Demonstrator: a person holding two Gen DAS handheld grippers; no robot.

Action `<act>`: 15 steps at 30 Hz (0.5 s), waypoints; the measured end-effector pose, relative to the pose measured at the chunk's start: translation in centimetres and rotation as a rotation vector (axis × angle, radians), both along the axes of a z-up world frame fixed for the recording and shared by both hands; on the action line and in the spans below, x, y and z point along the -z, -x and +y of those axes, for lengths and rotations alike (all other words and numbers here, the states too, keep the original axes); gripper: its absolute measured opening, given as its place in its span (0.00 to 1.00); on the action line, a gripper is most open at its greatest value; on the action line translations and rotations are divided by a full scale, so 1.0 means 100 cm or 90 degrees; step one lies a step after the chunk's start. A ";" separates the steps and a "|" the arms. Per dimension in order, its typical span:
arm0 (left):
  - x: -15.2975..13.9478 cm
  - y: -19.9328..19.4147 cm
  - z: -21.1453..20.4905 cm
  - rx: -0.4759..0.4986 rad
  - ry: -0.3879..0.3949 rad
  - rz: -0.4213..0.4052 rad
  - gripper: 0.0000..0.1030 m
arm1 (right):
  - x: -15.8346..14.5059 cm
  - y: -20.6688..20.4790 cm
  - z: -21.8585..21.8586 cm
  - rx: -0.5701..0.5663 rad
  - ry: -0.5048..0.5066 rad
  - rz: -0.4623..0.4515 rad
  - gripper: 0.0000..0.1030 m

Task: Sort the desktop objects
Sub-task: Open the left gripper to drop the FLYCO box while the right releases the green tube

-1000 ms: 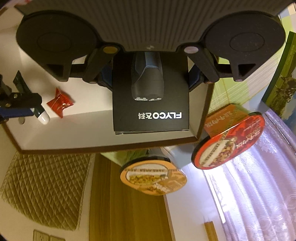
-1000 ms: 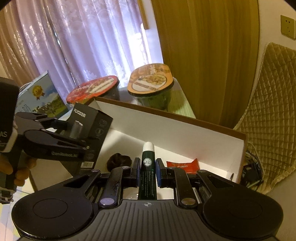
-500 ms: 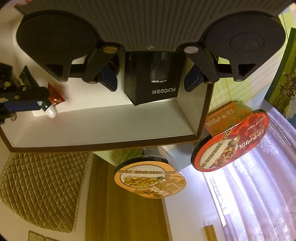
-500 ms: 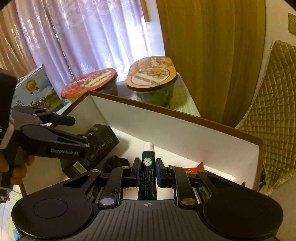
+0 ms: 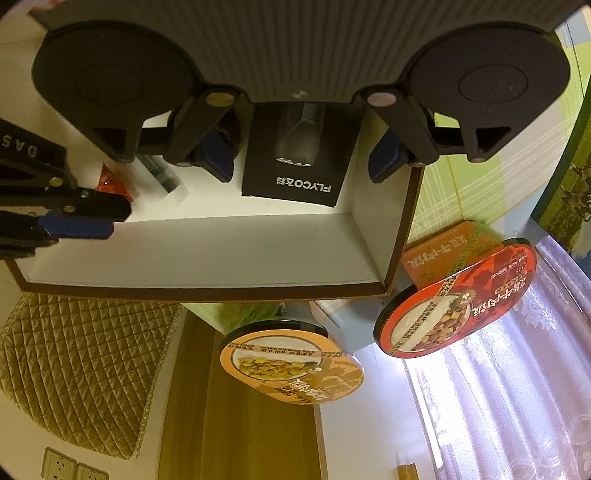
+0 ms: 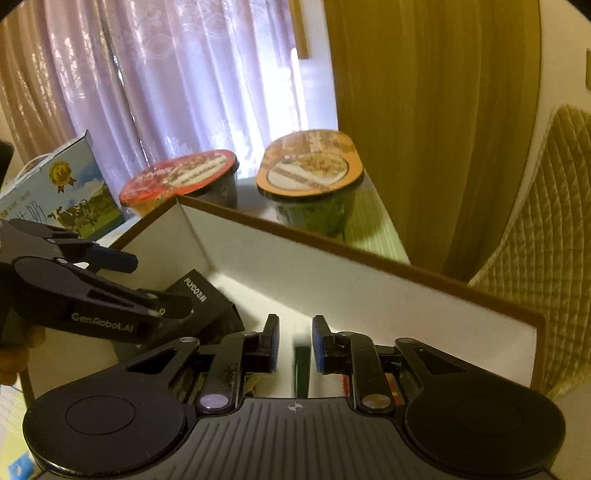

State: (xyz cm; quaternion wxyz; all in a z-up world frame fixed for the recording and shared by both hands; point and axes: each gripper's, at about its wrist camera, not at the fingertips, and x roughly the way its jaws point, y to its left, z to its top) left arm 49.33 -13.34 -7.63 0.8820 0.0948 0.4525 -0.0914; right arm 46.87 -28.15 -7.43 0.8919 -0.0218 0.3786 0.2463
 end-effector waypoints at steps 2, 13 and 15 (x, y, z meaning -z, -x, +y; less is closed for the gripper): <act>-0.002 0.002 0.000 -0.001 0.002 0.000 0.79 | -0.002 0.001 0.000 0.000 0.004 -0.007 0.43; -0.019 0.021 0.007 -0.022 0.021 -0.001 0.86 | -0.020 0.031 -0.016 -0.002 0.025 0.002 0.88; -0.024 0.026 0.007 -0.024 0.019 -0.006 0.88 | -0.023 0.040 -0.018 -0.003 0.027 0.002 0.94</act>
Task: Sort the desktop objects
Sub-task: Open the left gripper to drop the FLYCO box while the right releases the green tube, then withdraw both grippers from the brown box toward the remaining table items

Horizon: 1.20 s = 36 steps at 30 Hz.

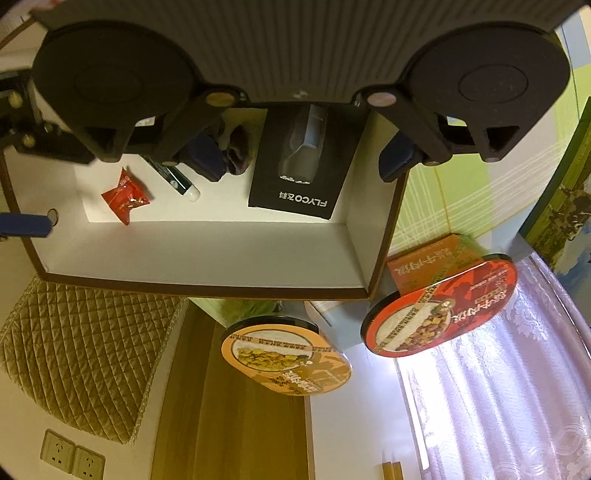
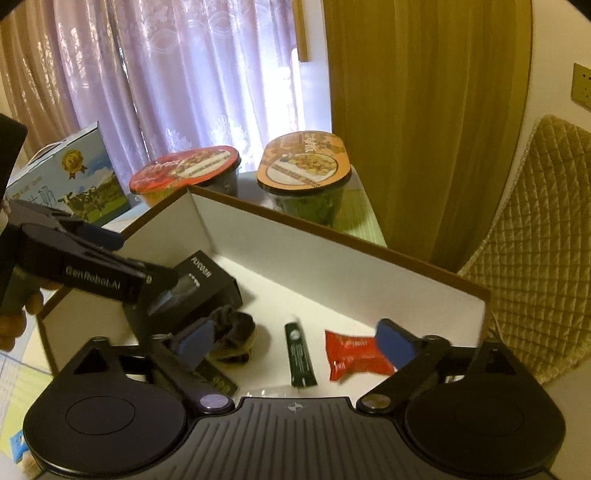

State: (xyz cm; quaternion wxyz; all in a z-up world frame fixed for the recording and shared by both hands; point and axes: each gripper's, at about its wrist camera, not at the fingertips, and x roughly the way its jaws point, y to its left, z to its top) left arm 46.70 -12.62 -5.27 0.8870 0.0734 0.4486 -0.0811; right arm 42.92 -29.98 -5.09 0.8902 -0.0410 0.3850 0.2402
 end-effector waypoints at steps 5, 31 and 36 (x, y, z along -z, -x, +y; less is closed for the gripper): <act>-0.013 0.015 -0.001 -0.005 -0.004 -0.013 0.92 | -0.009 0.020 -0.006 0.005 0.002 -0.004 0.98; -0.074 0.139 0.008 -0.029 0.021 -0.067 0.96 | -0.048 0.116 -0.021 0.013 -0.012 -0.023 0.98; -0.081 0.166 0.009 -0.033 0.022 -0.074 0.96 | -0.054 0.135 -0.023 0.014 -0.015 -0.030 0.98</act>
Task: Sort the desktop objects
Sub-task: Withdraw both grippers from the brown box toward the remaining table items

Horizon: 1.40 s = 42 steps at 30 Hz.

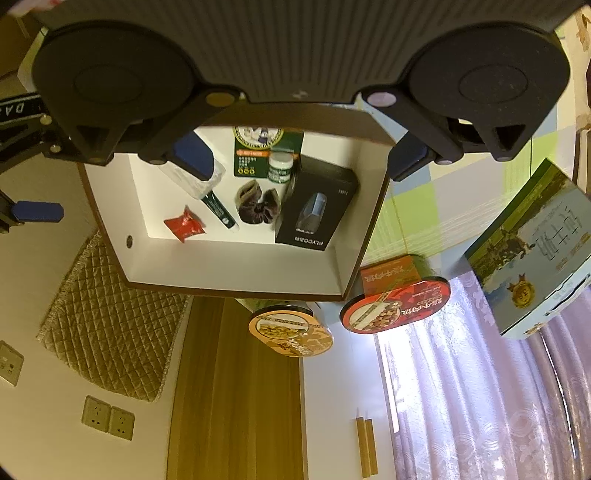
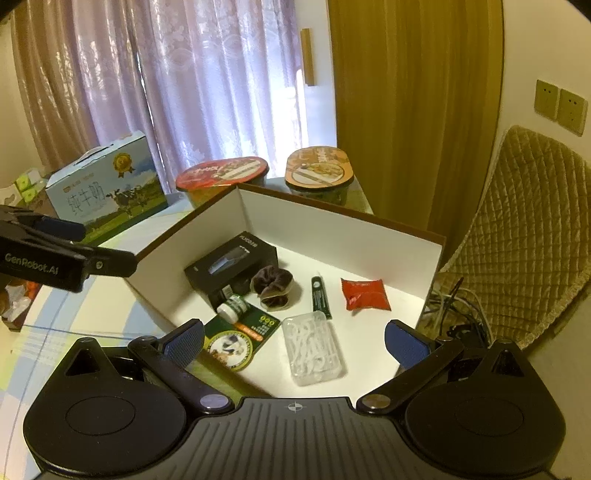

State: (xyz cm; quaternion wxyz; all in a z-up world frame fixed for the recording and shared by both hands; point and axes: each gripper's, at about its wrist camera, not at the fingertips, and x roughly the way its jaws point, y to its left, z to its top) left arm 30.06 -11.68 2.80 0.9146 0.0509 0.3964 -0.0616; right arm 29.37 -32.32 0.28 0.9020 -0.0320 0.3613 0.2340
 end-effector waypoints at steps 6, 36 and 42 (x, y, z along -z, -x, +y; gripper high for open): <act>-0.004 0.031 0.002 -0.012 0.008 0.001 0.96 | -0.005 0.023 -0.002 -0.004 -0.002 -0.002 0.98; 0.023 0.140 0.041 -0.110 0.031 0.068 0.97 | 0.006 0.087 0.021 -0.079 0.027 0.031 0.98; 0.035 0.152 0.052 -0.132 0.037 0.094 0.97 | 0.016 0.092 0.033 -0.102 0.033 0.050 0.98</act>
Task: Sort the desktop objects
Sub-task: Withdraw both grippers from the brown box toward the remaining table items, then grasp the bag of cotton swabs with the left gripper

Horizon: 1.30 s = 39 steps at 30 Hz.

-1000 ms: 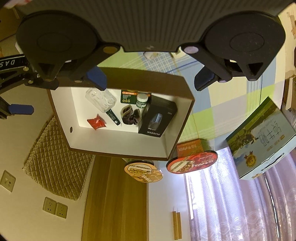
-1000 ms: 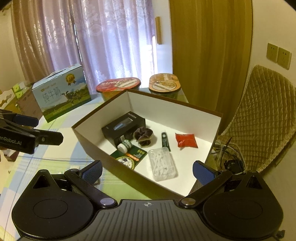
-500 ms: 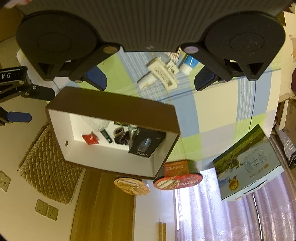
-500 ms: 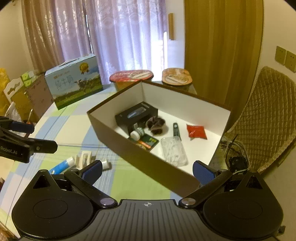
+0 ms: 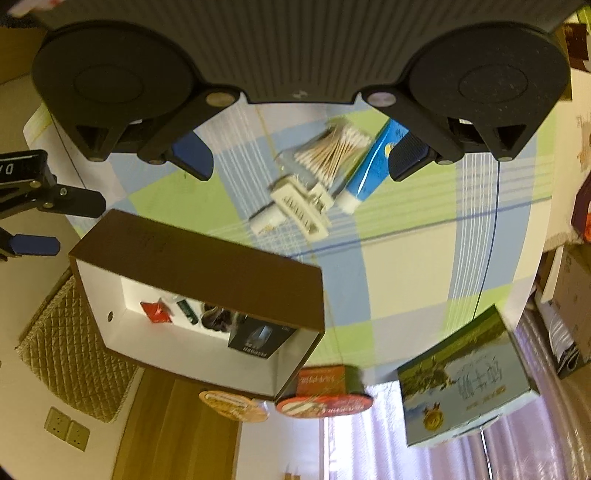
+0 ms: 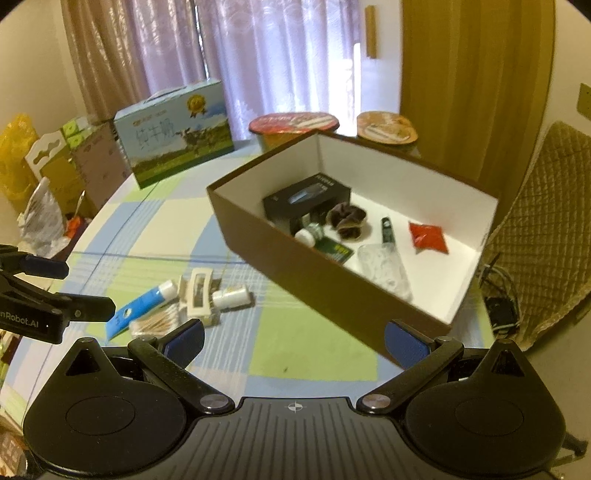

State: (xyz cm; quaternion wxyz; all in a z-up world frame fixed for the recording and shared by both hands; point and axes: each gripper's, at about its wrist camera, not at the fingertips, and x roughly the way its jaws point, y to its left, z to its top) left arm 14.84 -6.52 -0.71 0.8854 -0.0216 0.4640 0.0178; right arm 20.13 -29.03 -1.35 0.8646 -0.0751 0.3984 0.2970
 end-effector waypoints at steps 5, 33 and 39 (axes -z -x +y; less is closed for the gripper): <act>0.010 0.012 0.008 -0.014 0.008 0.015 0.97 | 0.010 0.007 0.011 -0.022 0.012 0.012 0.98; 0.056 0.031 0.045 -0.031 0.014 0.036 0.88 | 0.073 0.009 0.041 -0.034 0.036 0.093 0.98; 0.073 0.020 0.046 0.010 0.015 0.038 0.77 | 0.081 0.002 0.033 -0.011 0.044 0.105 0.98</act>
